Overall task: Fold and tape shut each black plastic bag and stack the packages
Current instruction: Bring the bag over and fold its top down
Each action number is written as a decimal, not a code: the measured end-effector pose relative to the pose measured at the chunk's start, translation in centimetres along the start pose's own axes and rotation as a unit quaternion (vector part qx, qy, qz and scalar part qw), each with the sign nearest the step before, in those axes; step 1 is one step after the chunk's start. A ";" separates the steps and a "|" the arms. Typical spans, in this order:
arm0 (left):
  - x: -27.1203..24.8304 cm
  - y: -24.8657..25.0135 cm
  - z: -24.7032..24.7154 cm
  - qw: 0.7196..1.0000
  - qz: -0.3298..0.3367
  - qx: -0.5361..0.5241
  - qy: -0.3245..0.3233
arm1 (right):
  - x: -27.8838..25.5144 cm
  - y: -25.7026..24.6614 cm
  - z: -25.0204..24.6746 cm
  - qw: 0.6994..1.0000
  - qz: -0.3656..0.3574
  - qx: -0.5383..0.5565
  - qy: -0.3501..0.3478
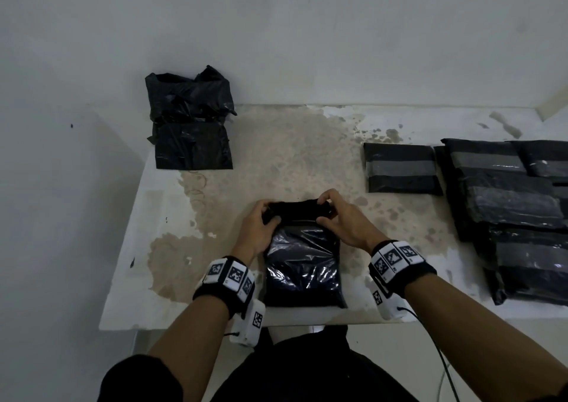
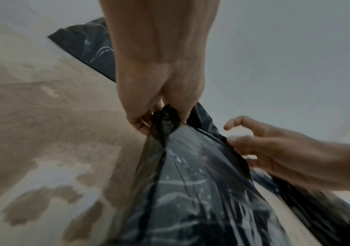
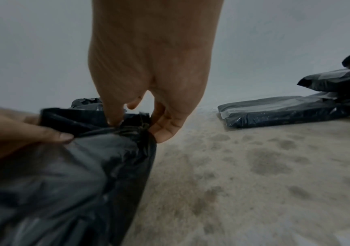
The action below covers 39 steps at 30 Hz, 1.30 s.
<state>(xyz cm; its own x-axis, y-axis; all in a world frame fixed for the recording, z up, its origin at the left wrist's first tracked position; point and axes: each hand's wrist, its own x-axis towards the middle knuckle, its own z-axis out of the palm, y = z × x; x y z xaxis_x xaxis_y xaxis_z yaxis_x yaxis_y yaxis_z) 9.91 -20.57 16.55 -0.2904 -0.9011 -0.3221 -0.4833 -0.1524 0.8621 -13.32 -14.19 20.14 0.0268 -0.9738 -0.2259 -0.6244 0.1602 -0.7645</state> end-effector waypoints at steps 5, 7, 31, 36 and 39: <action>1.0 -0.4 -0.2 1.000 0.004 0.000 0.027 | -0.5 1.2 0.4 0.998 0.029 0.024 0.050; 0.7 -0.7 -0.1 0.999 0.010 -0.014 0.048 | -0.5 1.2 0.4 0.997 0.025 0.035 0.070; 2.7 4.2 -3.9 0.964 0.180 0.196 -0.026 | -0.2 2.3 -3.7 0.996 0.037 -0.053 0.060; 2.0 3.7 -3.6 0.991 0.098 0.074 -0.054 | 0.4 1.7 -4.7 0.995 0.072 0.022 0.064; 1.8 3.8 -3.0 0.993 0.097 0.034 -0.050 | 1.1 1.3 -5.0 0.985 0.108 0.104 0.082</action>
<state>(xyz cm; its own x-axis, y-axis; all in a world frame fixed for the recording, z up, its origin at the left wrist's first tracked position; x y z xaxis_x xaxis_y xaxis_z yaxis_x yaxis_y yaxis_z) 9.99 -24.00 20.41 -0.4625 -0.8654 -0.1929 -0.4633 0.0503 0.8848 -18.01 -15.85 21.91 -0.2254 -0.9239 -0.3093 -0.4281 0.3791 -0.8204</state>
